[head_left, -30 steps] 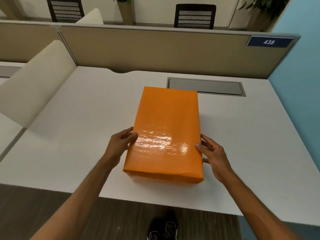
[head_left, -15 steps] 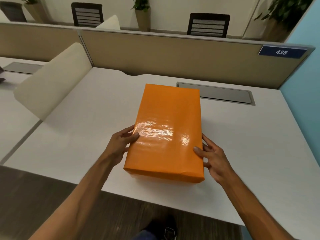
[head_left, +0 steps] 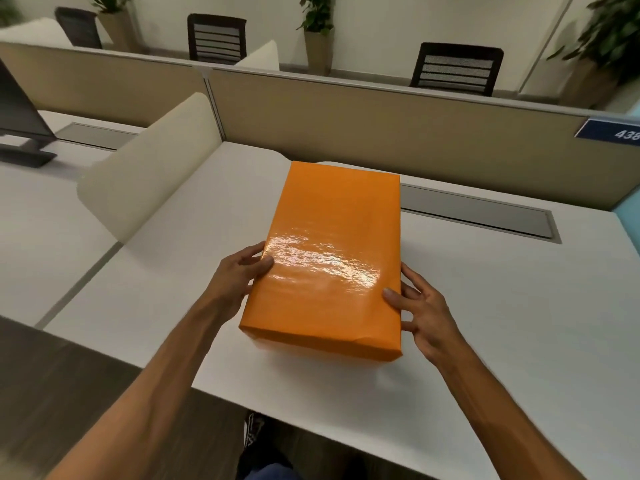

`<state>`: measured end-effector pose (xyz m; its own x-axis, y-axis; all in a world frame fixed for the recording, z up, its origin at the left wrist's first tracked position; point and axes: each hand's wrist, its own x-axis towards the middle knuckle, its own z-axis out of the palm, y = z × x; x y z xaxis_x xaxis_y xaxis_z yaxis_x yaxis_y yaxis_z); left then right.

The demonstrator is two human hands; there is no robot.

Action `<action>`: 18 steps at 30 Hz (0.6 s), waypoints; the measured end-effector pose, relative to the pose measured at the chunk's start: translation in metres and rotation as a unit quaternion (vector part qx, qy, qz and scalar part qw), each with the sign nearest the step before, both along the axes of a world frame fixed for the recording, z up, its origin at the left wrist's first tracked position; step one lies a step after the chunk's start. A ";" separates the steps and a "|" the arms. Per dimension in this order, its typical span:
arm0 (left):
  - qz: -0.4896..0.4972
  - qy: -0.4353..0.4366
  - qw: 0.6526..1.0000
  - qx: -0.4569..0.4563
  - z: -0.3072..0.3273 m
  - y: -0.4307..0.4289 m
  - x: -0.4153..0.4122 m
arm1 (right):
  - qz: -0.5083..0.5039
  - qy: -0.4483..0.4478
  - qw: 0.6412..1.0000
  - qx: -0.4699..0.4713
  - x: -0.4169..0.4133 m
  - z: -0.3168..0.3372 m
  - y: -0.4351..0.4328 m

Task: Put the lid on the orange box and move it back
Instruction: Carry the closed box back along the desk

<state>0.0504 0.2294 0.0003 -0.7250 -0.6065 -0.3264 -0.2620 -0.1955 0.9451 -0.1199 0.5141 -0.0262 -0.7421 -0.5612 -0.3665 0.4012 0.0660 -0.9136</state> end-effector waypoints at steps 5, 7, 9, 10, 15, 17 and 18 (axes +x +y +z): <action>-0.007 -0.006 1.000 -0.004 0.002 -0.066 -0.002 | -0.002 -0.005 1.000 -0.004 0.003 -0.003 -0.063; -0.014 -0.010 1.000 -0.003 0.003 -0.097 -0.004 | -0.012 -0.003 1.000 -0.002 0.005 -0.003 -0.092; -0.021 -0.012 1.000 -0.003 0.004 -0.130 -0.006 | -0.019 -0.004 1.000 -0.002 0.007 -0.004 -0.122; -0.024 -0.013 1.000 -0.002 0.005 -0.146 -0.007 | -0.023 -0.007 1.000 -0.002 0.007 -0.004 -0.137; -0.037 -0.023 0.999 -0.007 0.007 -0.231 -0.016 | -0.036 -0.012 0.999 -0.004 0.008 -0.004 -0.216; -0.041 -0.031 0.999 -0.016 0.006 -0.265 -0.022 | -0.034 -0.012 0.999 -0.006 0.005 -0.003 -0.249; -0.041 -0.036 0.998 -0.021 0.005 -0.281 -0.026 | -0.033 -0.012 0.999 -0.006 0.002 -0.003 -0.265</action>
<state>0.0248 -0.0515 0.0058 -0.7481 -0.5608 -0.3548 -0.3427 -0.1314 0.9302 -0.1179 0.2492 -0.0292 -0.7690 -0.5153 -0.3782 0.4260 0.0279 -0.9043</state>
